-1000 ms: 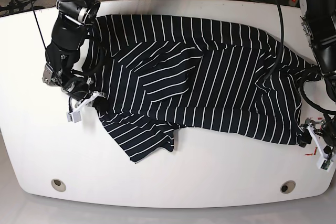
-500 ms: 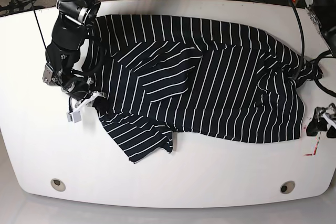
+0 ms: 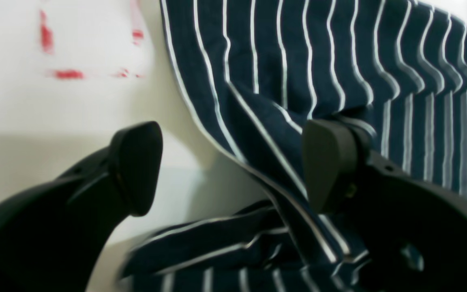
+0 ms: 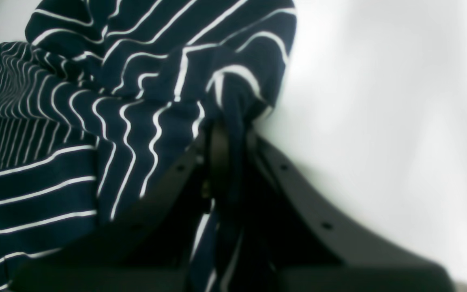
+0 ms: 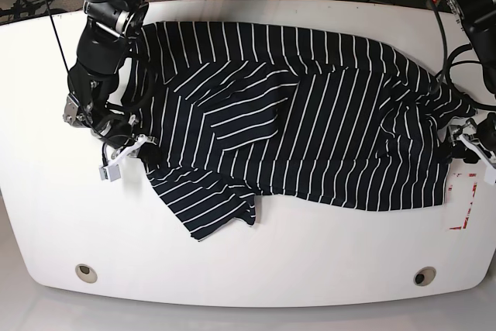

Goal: Fold the T-shirt properly
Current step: 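Pull the grasped fabric outward with the left gripper to spread the shirt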

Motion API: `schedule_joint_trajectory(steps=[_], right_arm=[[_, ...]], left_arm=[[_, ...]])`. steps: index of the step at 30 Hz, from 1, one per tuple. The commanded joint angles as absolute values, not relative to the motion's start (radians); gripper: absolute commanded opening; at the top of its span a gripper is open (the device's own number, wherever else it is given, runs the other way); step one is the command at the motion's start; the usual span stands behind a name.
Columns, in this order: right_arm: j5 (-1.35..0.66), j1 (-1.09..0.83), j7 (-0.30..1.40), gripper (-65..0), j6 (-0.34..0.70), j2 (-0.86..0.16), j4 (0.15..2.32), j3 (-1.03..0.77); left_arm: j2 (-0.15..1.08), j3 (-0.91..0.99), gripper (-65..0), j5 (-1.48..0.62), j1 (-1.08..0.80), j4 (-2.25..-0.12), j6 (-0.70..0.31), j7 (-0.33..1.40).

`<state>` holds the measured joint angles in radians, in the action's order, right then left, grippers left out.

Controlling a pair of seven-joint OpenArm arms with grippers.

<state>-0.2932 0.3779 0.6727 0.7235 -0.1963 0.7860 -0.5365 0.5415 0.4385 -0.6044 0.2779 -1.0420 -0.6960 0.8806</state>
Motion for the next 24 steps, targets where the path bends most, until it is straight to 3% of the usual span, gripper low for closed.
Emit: schedule_joint_trajectory(steps=[1, 24], right_arm=[[-0.228, 0.377, 0.737, -61.7, 0.698, -0.205, 0.785, -0.533], [-0.228, 0.371, 0.737, -61.7, 0.698, -0.205, 0.785, -0.532]], left_arm=[[0.570, 0.522, -15.1, -0.659, 0.305, -0.949, -0.698, 0.851], [0.487, 0.568, -14.9, -0.674, 0.484, -0.611, -0.698, 0.834]])
